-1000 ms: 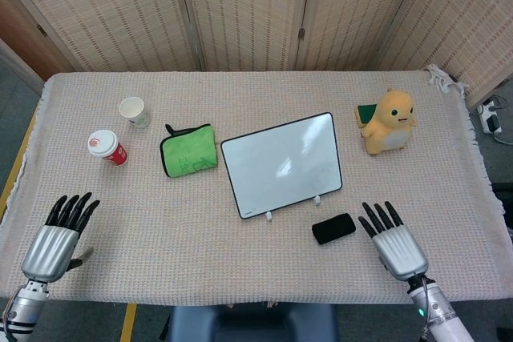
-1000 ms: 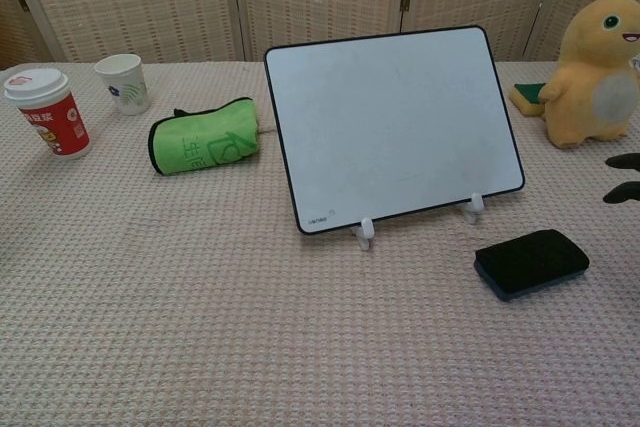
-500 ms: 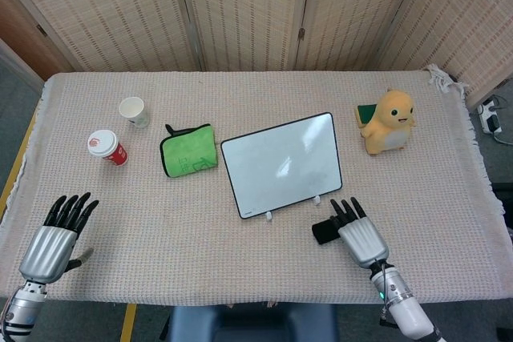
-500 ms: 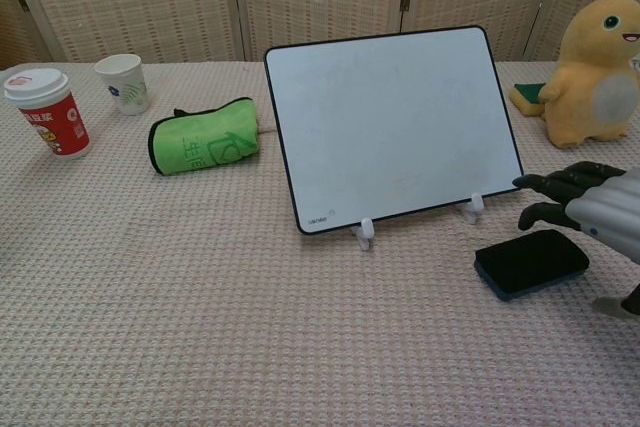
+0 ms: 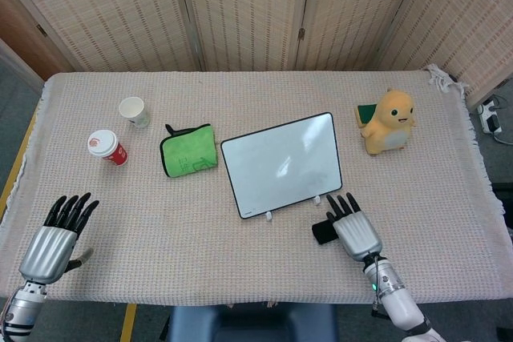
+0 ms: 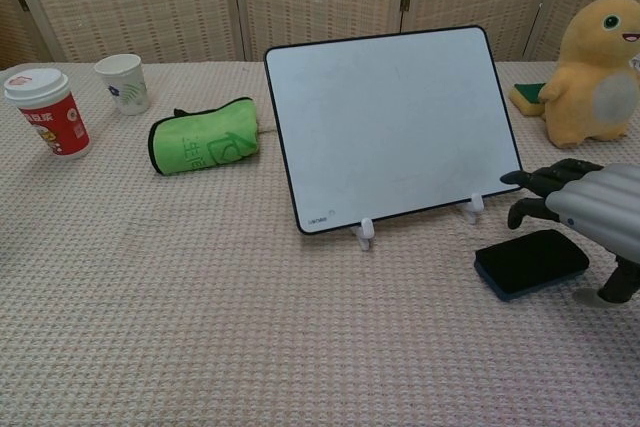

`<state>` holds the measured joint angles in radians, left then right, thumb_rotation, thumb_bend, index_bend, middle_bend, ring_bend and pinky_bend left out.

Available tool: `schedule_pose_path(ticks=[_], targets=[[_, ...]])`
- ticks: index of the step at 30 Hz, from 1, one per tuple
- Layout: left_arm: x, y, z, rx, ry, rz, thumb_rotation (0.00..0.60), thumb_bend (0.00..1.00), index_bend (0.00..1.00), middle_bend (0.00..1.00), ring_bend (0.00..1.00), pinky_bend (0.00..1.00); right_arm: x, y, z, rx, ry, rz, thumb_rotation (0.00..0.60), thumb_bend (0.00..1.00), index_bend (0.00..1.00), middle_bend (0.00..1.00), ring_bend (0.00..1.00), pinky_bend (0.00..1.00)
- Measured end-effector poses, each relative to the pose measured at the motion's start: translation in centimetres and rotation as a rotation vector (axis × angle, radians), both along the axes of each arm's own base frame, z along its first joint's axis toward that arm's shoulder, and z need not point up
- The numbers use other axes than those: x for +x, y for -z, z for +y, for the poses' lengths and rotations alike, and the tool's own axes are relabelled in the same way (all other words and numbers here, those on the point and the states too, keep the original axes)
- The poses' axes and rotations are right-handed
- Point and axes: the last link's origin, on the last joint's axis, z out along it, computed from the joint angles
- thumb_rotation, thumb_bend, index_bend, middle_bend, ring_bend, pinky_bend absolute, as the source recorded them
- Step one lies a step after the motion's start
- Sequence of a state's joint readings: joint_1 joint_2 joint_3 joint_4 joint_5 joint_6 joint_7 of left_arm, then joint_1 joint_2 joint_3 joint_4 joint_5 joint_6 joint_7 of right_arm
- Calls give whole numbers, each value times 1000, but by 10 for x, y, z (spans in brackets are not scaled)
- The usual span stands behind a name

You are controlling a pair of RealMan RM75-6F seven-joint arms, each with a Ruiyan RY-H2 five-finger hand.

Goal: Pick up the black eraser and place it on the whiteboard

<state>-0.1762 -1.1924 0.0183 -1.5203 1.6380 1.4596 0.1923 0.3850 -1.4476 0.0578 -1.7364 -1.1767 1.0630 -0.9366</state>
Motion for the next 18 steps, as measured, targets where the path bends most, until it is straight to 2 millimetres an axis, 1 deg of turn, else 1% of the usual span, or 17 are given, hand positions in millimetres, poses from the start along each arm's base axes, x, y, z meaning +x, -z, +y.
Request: schedule_pose_path(ticks=[11, 18], targets=[[0, -1, -1, 0, 1, -6, 600, 239, 0, 0, 0, 0, 4, 11, -9, 8, 20, 9, 600, 247, 299, 0, 0, 0], [0, -1, -1, 2, 1, -3, 600, 240, 0, 0, 0, 0, 2, 13, -12, 2, 36, 13, 600, 247, 345, 0, 0, 0]])
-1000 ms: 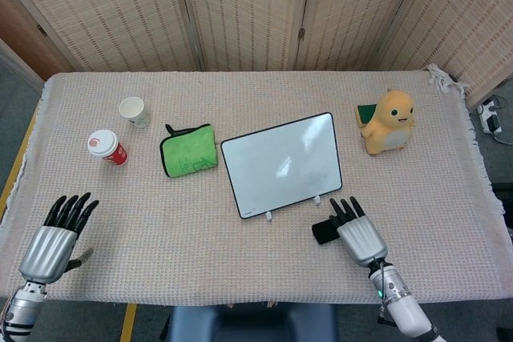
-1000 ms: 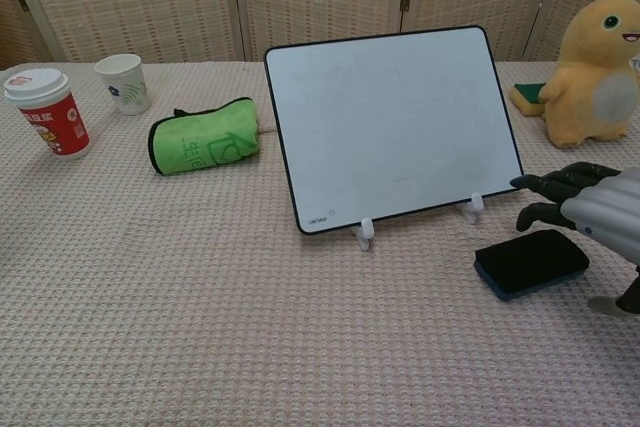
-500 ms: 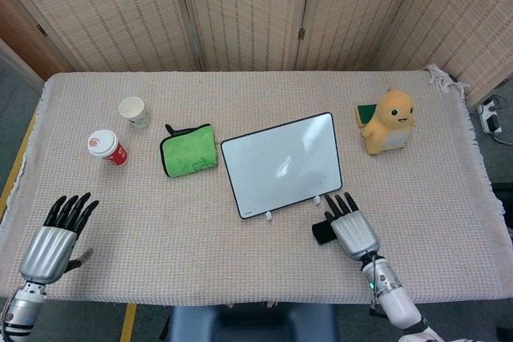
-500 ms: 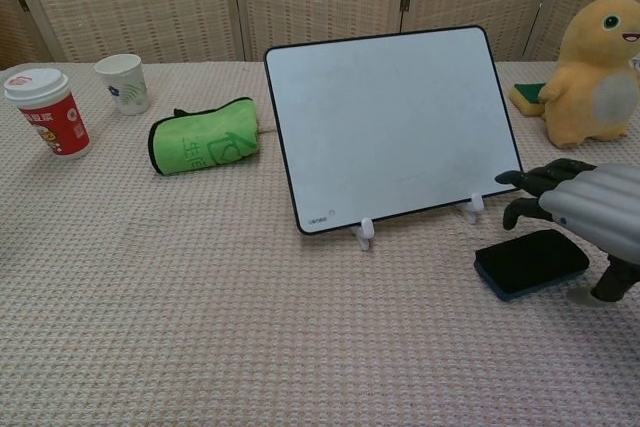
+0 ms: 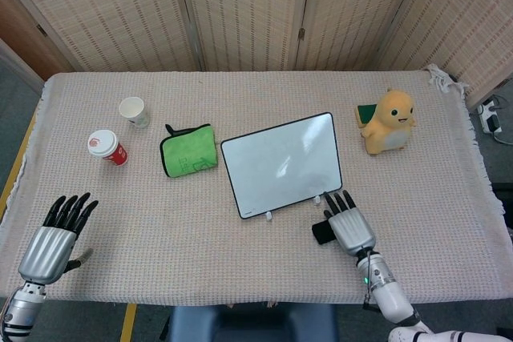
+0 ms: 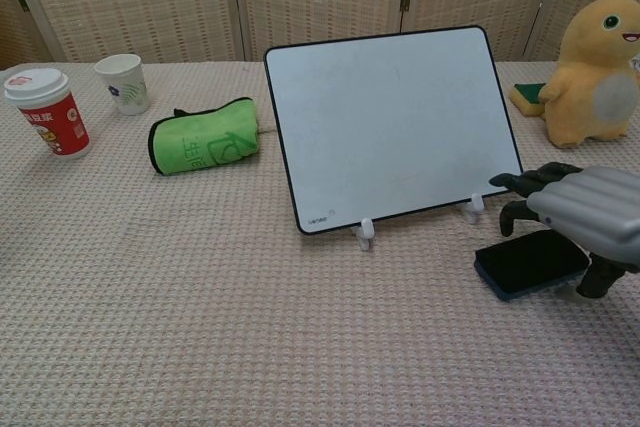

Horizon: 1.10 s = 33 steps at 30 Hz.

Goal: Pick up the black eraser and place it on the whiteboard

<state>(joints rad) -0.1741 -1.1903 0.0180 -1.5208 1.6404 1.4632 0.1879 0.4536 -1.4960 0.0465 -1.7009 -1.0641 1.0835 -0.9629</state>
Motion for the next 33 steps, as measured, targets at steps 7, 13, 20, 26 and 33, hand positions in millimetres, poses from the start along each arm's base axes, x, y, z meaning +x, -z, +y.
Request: schedule_pose_path(ticks=[7, 13, 20, 26, 33], targets=[[0, 0, 0, -1, 0, 1, 600, 240, 0, 0, 0, 0, -1, 0, -3, -25, 1, -3, 600, 250, 462, 0, 0, 0], [0, 0, 0, 3, 0, 2, 600, 240, 0, 0, 0, 0, -2, 1, -5, -56, -7, -1, 600, 264, 531, 0, 2, 0], [0, 0, 0, 2, -1, 2, 600, 240, 0, 0, 0, 0, 0, -6, -4, -80, -27, -47, 600, 266, 537, 0, 14, 0], [0, 2, 0, -1, -1, 10, 600, 240, 0, 0, 0, 0, 8, -28, -5, -160, -77, -146, 600, 267, 545, 0, 30, 0], [0, 2, 0, 0, -2, 13, 600, 240, 0, 0, 0, 0, 18, -46, -26, -317, -153, -246, 600, 268, 558, 0, 31, 0]])
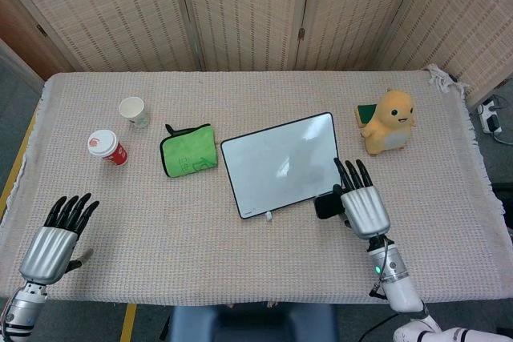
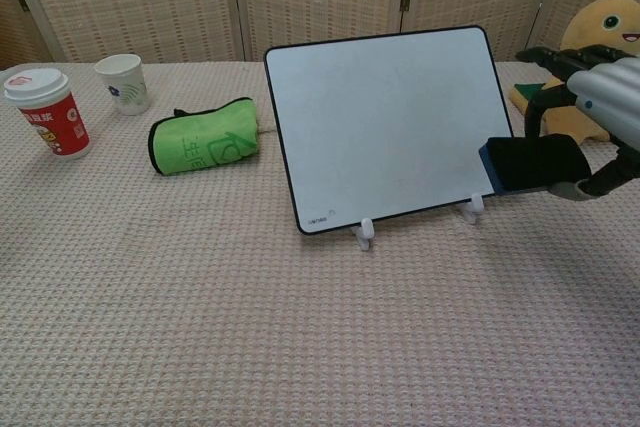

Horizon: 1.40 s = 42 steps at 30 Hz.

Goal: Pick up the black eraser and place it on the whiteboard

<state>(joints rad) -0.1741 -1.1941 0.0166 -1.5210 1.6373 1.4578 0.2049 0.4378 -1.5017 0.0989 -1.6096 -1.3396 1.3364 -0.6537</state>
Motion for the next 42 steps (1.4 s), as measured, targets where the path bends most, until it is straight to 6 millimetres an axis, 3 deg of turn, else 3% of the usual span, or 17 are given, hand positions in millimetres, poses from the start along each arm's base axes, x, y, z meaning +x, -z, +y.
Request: schedule_pose_path(ticks=[14, 29, 31, 34, 36, 42], targets=[[3, -6, -4, -13, 29, -31, 600, 241, 0, 0, 0, 0, 37, 26, -55, -214, -92, -37, 600, 267, 574, 8, 10, 0], [-5, -20, -4, -28, 33, -56, 600, 241, 0, 0, 0, 0, 47, 59, -94, -238, -41, -38, 600, 267, 575, 13, 16, 0], [-5, -20, -4, -30, 34, -54, 600, 241, 0, 0, 0, 0, 48, 63, -95, -229, -40, -46, 600, 267, 514, 4, 8, 0], [-5, -20, -5, -30, 36, -53, 600, 241, 0, 0, 0, 0, 48, 67, -94, -214, -40, -52, 600, 268, 268, 0, 0, 0], [-5, -19, -5, -29, 37, -50, 600, 241, 0, 0, 0, 0, 48, 67, -93, -215, -41, -55, 600, 268, 159, 0, 0, 0], [-5, -18, -3, -28, 30, -43, 600, 241, 0, 0, 0, 0, 45, 62, -92, -220, -35, -55, 600, 268, 31, 0, 0, 0]])
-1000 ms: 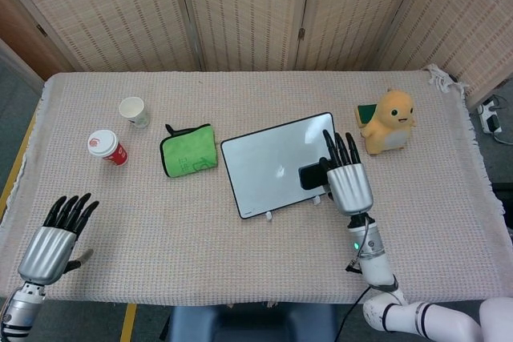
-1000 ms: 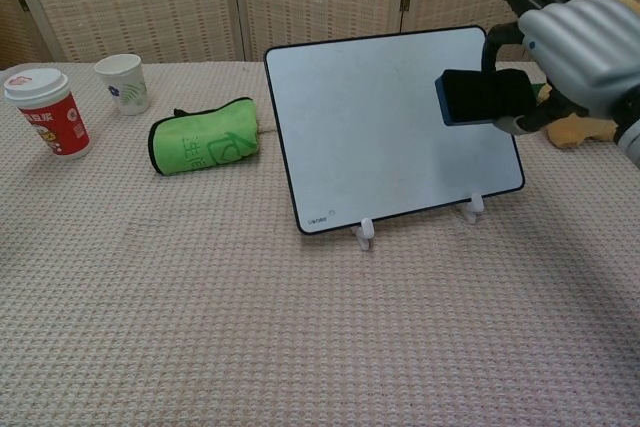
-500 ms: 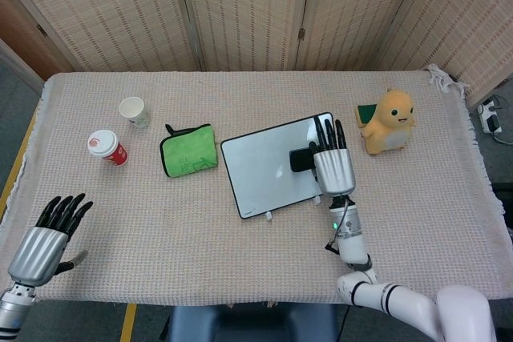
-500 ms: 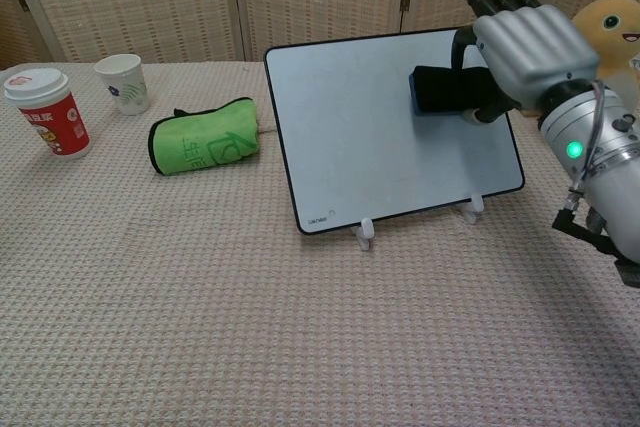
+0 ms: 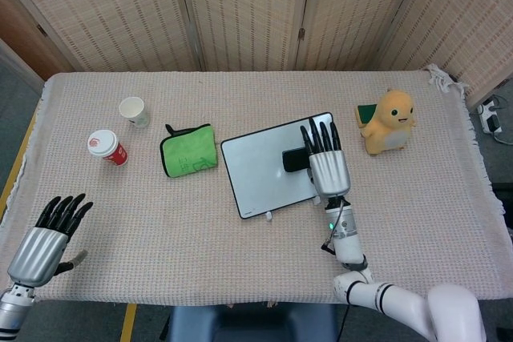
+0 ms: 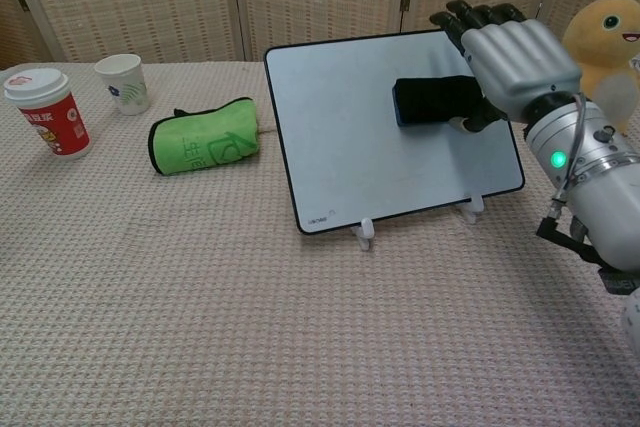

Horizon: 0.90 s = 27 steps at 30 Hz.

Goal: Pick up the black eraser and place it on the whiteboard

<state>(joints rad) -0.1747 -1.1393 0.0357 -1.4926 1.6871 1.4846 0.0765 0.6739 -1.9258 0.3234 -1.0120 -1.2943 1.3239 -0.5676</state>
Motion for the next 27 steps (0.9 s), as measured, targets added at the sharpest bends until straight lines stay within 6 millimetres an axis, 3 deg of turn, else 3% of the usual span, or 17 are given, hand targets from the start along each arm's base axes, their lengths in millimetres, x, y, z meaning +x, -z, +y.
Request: schedule_pose_path(ticks=[7, 13, 16, 23, 27], targets=[[-1, -1, -1, 7, -1, 0, 600, 241, 0, 0, 0, 0, -5, -8, 7, 15, 1, -32, 600, 267, 10, 0, 0, 0], [0, 2, 0, 10, -4, 17, 600, 241, 0, 0, 0, 0, -19, -30, 40, 75, -8, -88, 600, 267, 0, 0, 0, 0], [2, 6, 0, 10, -4, 25, 600, 241, 0, 0, 0, 0, -34, -52, 72, 129, 2, -115, 600, 268, 0, 0, 0, 0], [12, 11, 3, 32, -4, 7, 600, 241, 0, 0, 0, 0, -107, -120, 177, 185, 133, -42, 600, 267, 0, 0, 0, 0], [12, 13, 4, 43, -17, 16, 600, 241, 0, 0, 0, 0, -125, -138, 217, 142, 157, -50, 600, 268, 0, 0, 0, 0]])
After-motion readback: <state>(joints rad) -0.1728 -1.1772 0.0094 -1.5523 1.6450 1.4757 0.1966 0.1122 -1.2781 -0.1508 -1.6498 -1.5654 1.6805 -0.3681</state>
